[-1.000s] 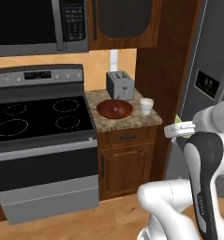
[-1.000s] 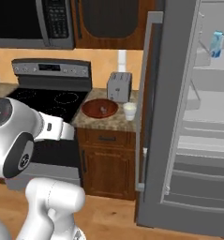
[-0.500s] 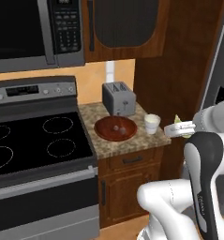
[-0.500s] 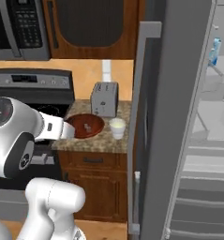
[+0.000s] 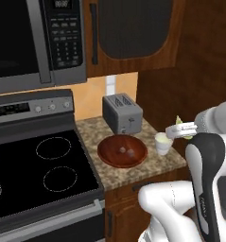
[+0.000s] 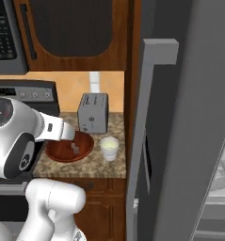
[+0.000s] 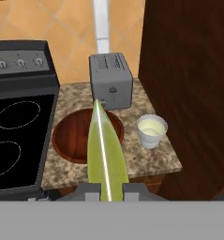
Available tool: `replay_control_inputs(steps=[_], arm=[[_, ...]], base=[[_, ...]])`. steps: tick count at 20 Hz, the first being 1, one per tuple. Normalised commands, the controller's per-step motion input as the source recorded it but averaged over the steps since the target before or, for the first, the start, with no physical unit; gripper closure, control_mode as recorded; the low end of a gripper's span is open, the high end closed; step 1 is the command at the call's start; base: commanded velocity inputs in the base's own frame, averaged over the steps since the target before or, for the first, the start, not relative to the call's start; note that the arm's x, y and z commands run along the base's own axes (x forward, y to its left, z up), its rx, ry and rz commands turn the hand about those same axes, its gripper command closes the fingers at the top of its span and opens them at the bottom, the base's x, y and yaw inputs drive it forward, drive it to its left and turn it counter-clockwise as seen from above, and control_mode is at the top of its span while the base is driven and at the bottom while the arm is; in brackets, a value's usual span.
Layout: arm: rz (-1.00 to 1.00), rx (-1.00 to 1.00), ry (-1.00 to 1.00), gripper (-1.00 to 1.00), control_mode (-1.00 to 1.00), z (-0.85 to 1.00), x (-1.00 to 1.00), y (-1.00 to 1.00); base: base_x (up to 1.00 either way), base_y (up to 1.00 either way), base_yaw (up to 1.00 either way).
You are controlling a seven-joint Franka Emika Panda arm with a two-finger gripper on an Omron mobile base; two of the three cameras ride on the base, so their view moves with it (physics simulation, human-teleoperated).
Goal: Grab a lemon wedge from the fridge and one ice cube from the ice bowl, and put them in the glass of lemonade.
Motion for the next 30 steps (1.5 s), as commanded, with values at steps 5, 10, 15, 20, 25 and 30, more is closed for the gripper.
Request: replay_control_inputs(steps=[5,10,15,20,25,30], arm=[[0.00,0.00,0.00,1.00,1.00,0.00,0.00,0.00],[0.00,0.00,0.00,1.00,1.00,0.00,0.00,0.00],[0.00,0.00,0.00,1.00,1.00,0.00,0.00,0.00],[0.00,0.00,0.00,1.00,1.00,0.00,0.00,0.00],[0.00,0.00,0.00,1.00,1.00,0.00,0.00,0.00],[-0.01,0.00,0.00,1.00,-1.00,0.00,0.01,0.00]], base=[[0.54,0.00,-0.17],[0.39,0.02,-0.18],[0.15,0.10,-0.25],[0.11,0.26,-0.31],[0.12,0.26,-0.27],[0.02,0.06,-0.05]])
